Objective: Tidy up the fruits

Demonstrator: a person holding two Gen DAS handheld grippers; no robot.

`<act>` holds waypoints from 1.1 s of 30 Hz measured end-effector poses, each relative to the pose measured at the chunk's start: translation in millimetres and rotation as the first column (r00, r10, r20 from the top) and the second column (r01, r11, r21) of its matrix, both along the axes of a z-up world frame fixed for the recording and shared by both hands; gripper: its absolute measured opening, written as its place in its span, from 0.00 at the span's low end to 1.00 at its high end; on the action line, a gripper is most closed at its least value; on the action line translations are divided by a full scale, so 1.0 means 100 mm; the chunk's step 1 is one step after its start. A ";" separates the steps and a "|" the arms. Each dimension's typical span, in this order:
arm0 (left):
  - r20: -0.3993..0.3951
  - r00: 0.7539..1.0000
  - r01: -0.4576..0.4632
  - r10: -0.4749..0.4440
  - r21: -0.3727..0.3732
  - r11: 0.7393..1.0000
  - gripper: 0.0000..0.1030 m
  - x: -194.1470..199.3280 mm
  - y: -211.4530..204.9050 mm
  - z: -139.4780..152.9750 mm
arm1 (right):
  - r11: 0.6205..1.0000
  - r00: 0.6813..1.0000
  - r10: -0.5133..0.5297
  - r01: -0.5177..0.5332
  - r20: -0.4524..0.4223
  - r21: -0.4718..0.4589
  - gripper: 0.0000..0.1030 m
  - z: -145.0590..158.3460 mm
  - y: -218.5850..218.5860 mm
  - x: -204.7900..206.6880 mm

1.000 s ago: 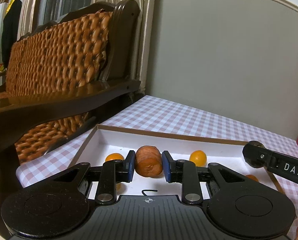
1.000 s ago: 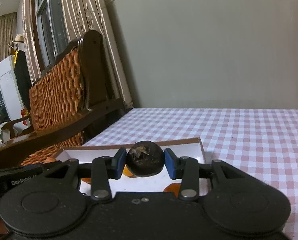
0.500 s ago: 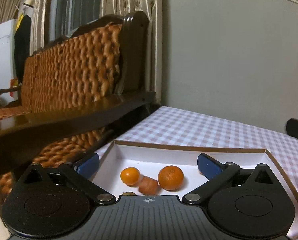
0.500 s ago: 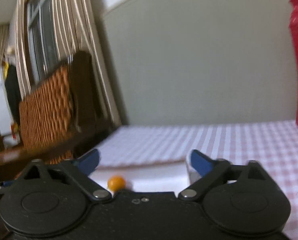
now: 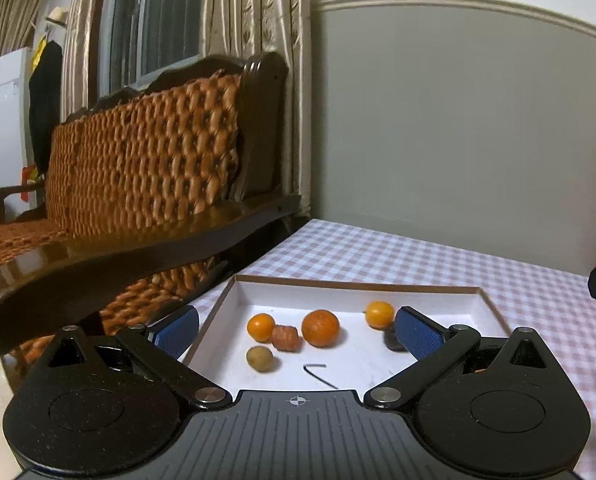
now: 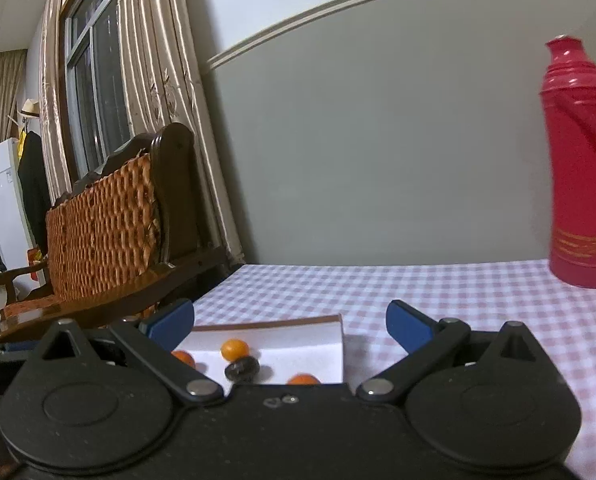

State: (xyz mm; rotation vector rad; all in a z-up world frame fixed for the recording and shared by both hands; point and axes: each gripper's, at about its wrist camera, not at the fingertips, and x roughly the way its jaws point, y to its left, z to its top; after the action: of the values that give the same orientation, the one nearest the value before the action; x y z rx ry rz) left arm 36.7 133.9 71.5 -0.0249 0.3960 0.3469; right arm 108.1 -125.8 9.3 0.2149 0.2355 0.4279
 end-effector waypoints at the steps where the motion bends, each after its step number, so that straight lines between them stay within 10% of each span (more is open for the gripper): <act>1: 0.003 1.000 0.008 -0.008 -0.004 1.000 1.00 -0.10 -0.04 0.05 | 1.000 1.000 -0.004 0.004 0.000 -0.003 0.94 0.02 -0.05 -0.09; 17: 0.048 0.992 0.116 -0.115 -0.011 0.993 1.00 -1.18 -0.43 0.53 | 0.996 0.996 -0.093 0.093 -0.008 0.001 0.94 0.32 -0.45 -1.20; 33: 0.047 0.995 0.086 -0.086 -0.007 0.996 1.00 -1.36 -0.36 0.53 | 0.988 0.993 -0.111 0.105 -0.045 -0.116 0.94 0.25 -0.20 -1.34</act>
State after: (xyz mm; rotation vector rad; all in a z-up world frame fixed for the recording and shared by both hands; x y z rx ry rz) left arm -99.6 98.2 124.3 -0.0250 0.3510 0.2590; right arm -25.6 -145.5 34.4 0.1270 0.2961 0.3004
